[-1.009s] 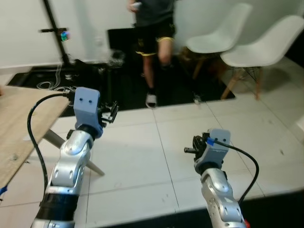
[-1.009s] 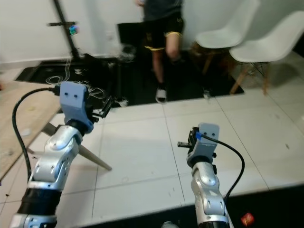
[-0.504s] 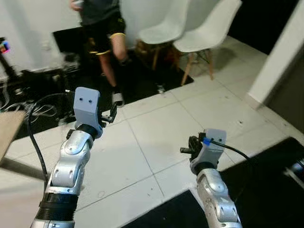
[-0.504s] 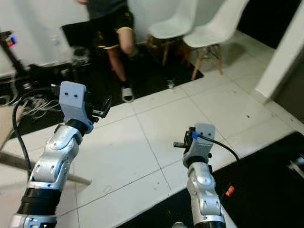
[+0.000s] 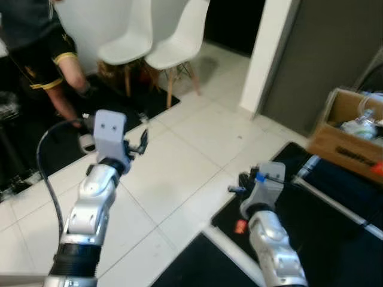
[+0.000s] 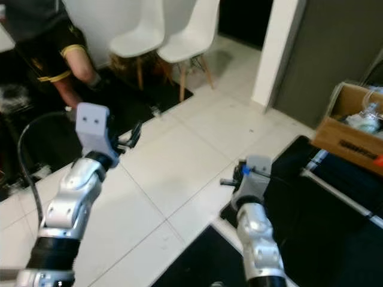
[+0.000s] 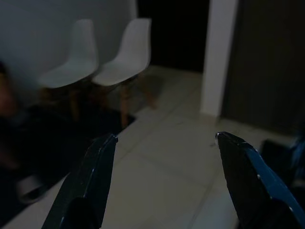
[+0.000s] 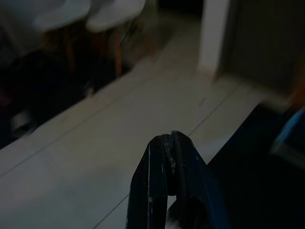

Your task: Picking trash to rubbish bin

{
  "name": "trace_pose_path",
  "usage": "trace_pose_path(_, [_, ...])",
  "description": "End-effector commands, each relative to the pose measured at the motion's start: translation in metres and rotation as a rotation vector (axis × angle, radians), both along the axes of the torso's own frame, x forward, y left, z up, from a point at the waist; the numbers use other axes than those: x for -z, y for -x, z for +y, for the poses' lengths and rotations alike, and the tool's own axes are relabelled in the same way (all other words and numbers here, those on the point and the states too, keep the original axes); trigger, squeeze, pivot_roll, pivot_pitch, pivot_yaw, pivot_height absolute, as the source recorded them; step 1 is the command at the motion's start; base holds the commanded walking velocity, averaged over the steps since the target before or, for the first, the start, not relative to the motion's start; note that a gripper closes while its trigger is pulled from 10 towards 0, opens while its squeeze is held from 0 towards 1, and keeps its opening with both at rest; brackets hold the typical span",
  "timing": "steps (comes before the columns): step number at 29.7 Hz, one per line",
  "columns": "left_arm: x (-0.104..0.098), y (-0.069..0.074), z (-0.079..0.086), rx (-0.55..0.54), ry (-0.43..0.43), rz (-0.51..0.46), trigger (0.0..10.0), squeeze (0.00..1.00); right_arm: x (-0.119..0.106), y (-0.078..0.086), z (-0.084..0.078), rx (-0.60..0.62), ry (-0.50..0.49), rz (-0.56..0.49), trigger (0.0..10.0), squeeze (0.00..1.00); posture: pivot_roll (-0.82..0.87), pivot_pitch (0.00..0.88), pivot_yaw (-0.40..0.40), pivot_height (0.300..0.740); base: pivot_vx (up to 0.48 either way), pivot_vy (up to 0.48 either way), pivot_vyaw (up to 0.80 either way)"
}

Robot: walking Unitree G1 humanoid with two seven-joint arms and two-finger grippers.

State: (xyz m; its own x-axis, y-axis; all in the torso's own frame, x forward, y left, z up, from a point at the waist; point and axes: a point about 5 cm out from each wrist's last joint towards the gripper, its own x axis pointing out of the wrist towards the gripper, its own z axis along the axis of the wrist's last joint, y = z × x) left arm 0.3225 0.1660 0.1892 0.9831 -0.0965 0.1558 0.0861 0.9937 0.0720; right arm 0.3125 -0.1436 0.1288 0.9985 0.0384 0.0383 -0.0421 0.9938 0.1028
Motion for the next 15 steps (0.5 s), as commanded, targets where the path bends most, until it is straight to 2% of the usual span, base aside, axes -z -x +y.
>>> trace_pose_path(1, [0.006, 0.004, 0.006, -0.042, 0.012, 0.013, 10.0, 0.00, 0.013, 0.002, 0.006, -0.048, 0.006, 0.061, 10.0, 0.00, -0.01, 0.097, -0.079, 0.740, 0.000, 0.000, -0.80])
trace_pose_path(7, [0.008, 0.009, 0.011, -0.090, 0.027, 0.006, 10.0, 0.00, 0.009, -0.007, 0.010, -0.105, 0.034, 0.055, 10.0, 0.00, 0.00, 0.089, -0.116, 0.740, 0.000, 0.000, -0.80])
trace_pose_path(15, [0.006, 0.008, 0.009, -0.086, 0.026, 0.003, 10.0, 0.00, 0.009, -0.008, 0.009, -0.110, 0.032, 0.058, 10.0, 0.00, 0.00, 0.091, -0.100, 0.740, 0.000, 0.000, -0.80])
